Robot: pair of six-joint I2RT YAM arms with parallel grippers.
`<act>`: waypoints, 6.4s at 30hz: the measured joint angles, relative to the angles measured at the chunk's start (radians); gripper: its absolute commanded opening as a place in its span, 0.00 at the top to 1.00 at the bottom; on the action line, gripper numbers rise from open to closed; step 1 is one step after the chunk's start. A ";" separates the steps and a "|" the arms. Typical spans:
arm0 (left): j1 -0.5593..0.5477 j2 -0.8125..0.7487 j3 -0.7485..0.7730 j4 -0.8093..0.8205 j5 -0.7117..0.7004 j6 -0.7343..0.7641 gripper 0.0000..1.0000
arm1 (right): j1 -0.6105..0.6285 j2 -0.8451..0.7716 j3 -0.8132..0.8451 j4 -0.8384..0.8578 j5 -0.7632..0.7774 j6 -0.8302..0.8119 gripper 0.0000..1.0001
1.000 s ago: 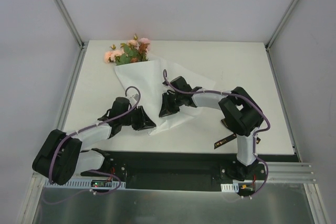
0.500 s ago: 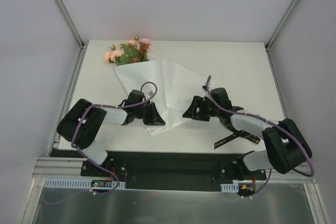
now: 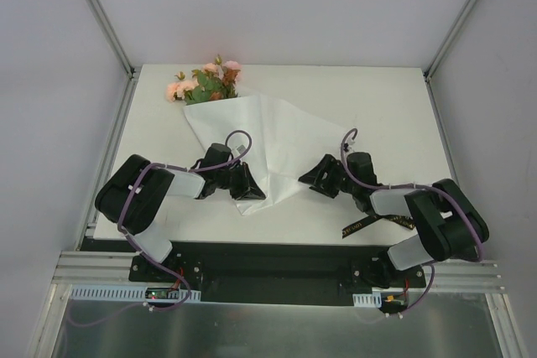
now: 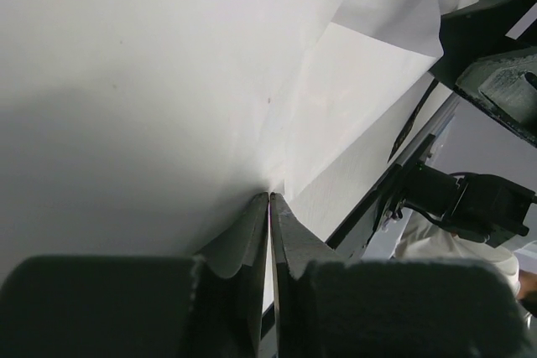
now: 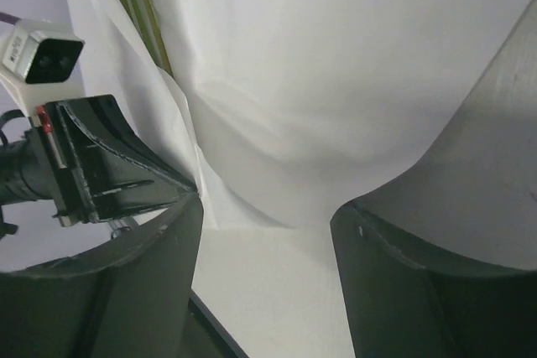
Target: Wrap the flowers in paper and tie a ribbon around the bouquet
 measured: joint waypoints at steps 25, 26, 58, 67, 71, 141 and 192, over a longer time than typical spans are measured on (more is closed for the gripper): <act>0.000 -0.002 0.004 -0.020 -0.014 -0.018 0.96 | 0.085 -0.057 -0.093 0.233 0.101 -0.047 0.99; 0.000 -0.002 0.004 -0.022 -0.017 -0.018 0.96 | 0.117 -0.095 -0.065 0.175 0.119 -0.083 0.99; 0.064 -0.062 0.147 -0.167 -0.137 0.008 0.88 | 0.421 -0.149 0.287 -0.443 0.293 -0.569 0.99; 0.072 0.133 0.275 -0.130 -0.177 0.011 0.90 | 0.451 -0.145 0.327 -0.449 0.278 -0.565 0.99; 0.073 0.159 0.259 -0.087 -0.182 0.001 0.89 | 0.489 -0.105 0.375 -0.432 0.260 -0.550 0.99; 0.421 -0.663 -0.122 -0.517 -0.335 -0.020 0.18 | 0.544 0.532 0.898 -0.560 -0.051 -0.497 0.71; 0.447 -0.272 0.055 -0.343 -0.361 0.181 0.91 | 0.439 0.550 0.769 -0.324 -0.249 -0.238 0.71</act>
